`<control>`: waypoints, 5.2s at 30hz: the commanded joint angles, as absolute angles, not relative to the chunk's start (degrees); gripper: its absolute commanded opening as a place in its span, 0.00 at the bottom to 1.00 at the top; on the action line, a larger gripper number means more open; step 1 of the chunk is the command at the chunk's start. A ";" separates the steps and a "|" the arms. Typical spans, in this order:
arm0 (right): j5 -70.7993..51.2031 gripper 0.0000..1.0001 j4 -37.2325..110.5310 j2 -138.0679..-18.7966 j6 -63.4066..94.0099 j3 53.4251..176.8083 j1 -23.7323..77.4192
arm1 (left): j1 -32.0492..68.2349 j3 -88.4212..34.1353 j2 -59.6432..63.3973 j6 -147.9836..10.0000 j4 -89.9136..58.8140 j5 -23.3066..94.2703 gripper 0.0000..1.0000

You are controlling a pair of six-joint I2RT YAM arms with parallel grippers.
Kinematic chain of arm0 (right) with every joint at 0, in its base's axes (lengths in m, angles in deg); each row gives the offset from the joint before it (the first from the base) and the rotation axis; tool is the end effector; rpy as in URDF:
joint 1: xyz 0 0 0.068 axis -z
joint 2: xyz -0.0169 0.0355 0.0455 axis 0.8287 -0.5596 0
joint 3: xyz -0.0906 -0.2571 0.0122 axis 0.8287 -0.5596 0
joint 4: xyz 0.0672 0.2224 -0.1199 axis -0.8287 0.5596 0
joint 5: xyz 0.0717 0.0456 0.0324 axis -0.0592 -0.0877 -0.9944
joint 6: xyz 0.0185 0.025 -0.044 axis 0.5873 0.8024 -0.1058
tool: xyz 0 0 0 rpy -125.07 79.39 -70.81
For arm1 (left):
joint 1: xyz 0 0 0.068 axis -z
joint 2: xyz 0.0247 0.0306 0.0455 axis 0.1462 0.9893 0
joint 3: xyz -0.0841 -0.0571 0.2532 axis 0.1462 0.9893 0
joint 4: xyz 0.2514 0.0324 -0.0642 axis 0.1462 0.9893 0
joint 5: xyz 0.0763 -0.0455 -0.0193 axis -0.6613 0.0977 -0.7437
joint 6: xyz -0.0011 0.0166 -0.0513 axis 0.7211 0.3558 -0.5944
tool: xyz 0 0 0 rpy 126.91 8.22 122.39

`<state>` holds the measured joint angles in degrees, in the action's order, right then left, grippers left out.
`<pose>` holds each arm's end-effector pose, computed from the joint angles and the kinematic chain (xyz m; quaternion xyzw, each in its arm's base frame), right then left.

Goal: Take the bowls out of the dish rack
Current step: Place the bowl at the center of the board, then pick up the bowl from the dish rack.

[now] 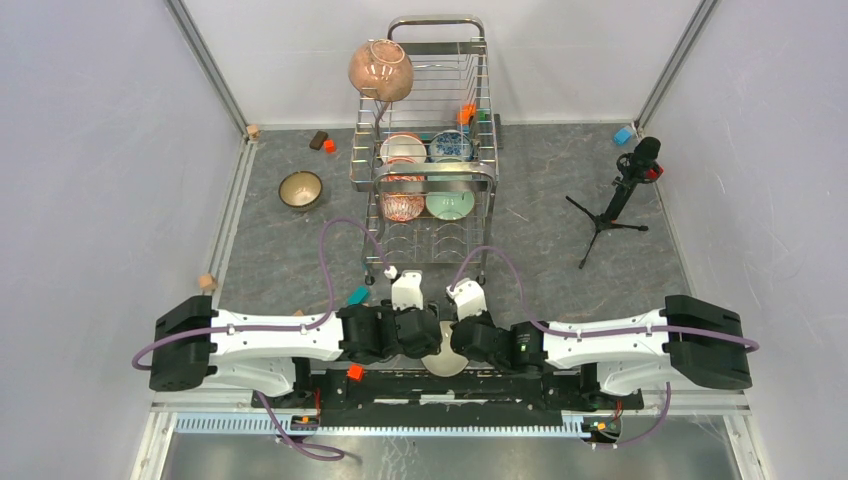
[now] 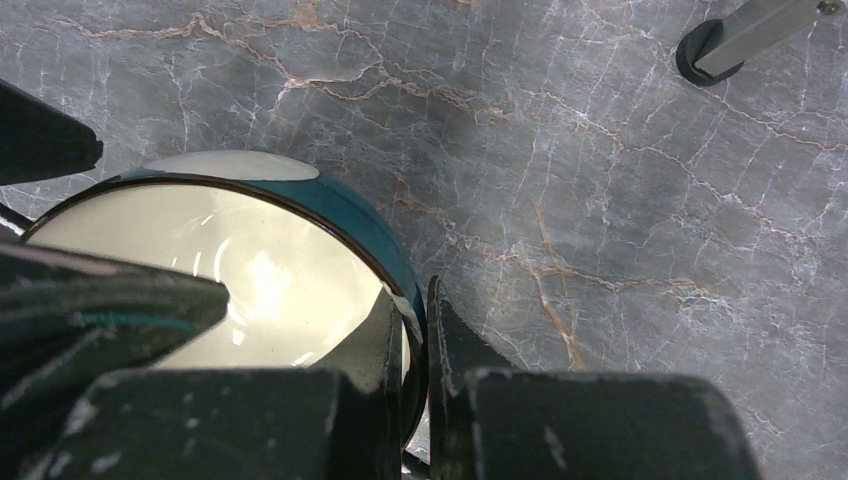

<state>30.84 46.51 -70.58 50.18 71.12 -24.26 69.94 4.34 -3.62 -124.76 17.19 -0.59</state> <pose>0.0583 0.2241 0.1666 -0.2120 0.8864 0.1422 0.3862 0.0618 -0.2174 0.2030 0.0276 0.9390 -0.1727 0.2962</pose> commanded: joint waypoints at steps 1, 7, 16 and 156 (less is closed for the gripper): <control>31.71 0.00 45.37 -69.44 50.29 71.39 -24.36 | 69.90 2.31 -5.40 -120.69 13.83 1.02 0.80; 35.96 0.00 52.80 -63.28 49.96 67.82 -24.34 | 69.97 4.33 -12.58 -117.33 13.27 3.55 0.93; 41.98 0.00 66.35 -49.69 49.45 64.22 -16.64 | 69.93 10.52 -29.00 -116.96 16.37 -1.23 1.00; -19.03 0.84 24.85 -57.86 38.47 109.14 39.73 | 39.88 -41.98 -16.78 -70.27 9.49 -6.19 1.00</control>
